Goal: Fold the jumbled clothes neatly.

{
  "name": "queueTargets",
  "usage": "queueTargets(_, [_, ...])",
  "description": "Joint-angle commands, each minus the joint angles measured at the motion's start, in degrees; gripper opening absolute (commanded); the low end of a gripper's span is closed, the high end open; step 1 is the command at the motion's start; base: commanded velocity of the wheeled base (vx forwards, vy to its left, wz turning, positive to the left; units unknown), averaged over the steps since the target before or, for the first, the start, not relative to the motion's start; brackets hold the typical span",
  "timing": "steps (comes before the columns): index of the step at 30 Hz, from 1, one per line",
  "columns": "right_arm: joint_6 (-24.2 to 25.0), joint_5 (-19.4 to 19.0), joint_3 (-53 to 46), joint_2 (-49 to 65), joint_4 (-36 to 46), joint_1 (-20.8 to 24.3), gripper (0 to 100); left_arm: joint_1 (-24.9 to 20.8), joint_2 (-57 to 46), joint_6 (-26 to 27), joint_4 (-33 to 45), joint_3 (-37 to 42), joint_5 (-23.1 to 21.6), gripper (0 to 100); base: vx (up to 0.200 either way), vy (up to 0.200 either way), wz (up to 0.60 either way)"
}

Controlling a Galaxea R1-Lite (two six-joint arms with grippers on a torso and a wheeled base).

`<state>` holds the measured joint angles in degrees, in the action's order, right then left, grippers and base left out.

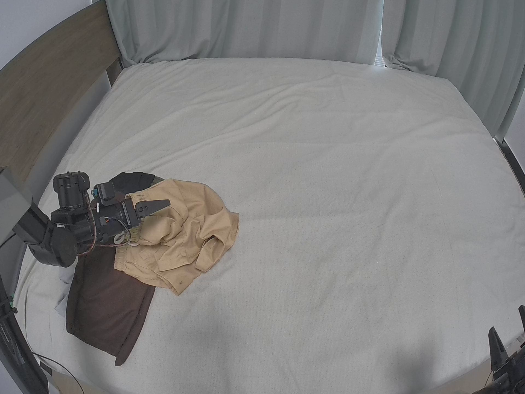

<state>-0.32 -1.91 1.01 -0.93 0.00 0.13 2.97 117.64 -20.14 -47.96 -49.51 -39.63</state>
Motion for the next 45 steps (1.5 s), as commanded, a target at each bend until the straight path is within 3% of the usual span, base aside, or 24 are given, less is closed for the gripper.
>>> queueTargets(1, [0.0,0.0,-1.0,0.8,-0.1,0.0,100,0.0,0.9,0.0,0.0,0.0,0.0,100,0.000,0.000,0.00])
queueTargets(11, [0.0,0.0,-1.0,0.8,0.0,0.1,100,0.0,1.1,-0.1,-0.1,-0.6,0.2,100,0.000,0.000,0.00])
queueTargets(12, [0.0,0.0,-1.0,0.8,0.0,0.1,100,0.0,1.1,-0.1,-0.1,-0.6,0.2,0,0.000,0.000,0.00])
queueTargets(27, [0.0,0.0,-1.0,0.8,-0.1,0.0,100,0.6,0.4,-1.4,-0.1,0.7,-0.2,0,0.000,0.000,0.00])
queueTargets(45, [0.0,0.0,-1.0,0.7,0.0,-0.1,100,0.5,-13.0,-5.4,-0.6,12.6,0.1,0,0.000,0.000,0.00])
